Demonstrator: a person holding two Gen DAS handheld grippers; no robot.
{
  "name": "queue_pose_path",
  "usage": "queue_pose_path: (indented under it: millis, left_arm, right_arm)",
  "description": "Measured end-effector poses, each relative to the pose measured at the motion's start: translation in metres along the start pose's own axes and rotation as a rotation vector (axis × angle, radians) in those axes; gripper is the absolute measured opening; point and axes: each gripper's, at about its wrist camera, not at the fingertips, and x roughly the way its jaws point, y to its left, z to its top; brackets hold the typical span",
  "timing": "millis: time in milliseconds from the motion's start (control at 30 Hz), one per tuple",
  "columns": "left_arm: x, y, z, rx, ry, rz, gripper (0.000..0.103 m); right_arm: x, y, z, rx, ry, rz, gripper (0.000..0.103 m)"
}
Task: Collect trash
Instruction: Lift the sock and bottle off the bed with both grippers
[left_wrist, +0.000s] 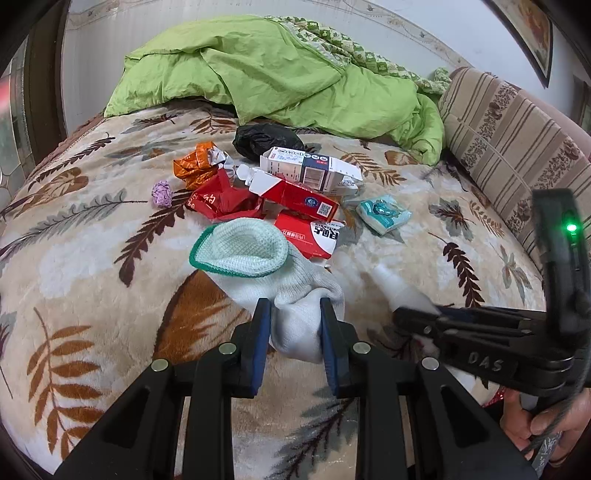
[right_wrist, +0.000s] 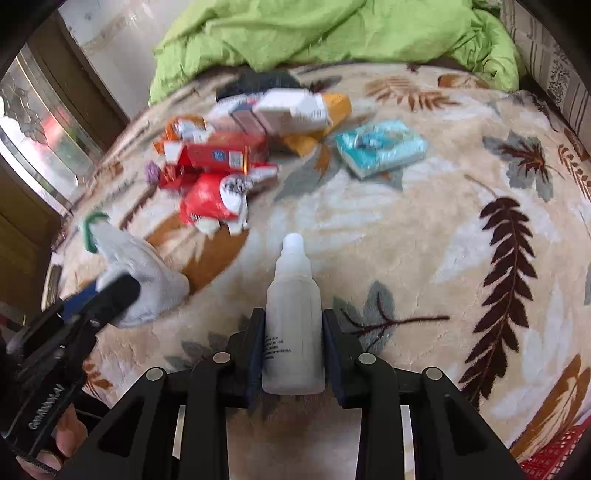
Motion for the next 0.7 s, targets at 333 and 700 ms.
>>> queue_pose_path:
  millis: [333,700]
  left_arm:
    - [-0.006,-0.010,0.004,0.027,-0.079,0.085,0.025]
    - [-0.008,-0.012,0.008,0.042,-0.113,0.155,0.025]
  right_arm:
    - [-0.056,0.010,0.003,-0.035,-0.322,-0.063,0.032]
    - [-0.054,0.013,0.003,-0.040,-0.313,-0.041,0.032]
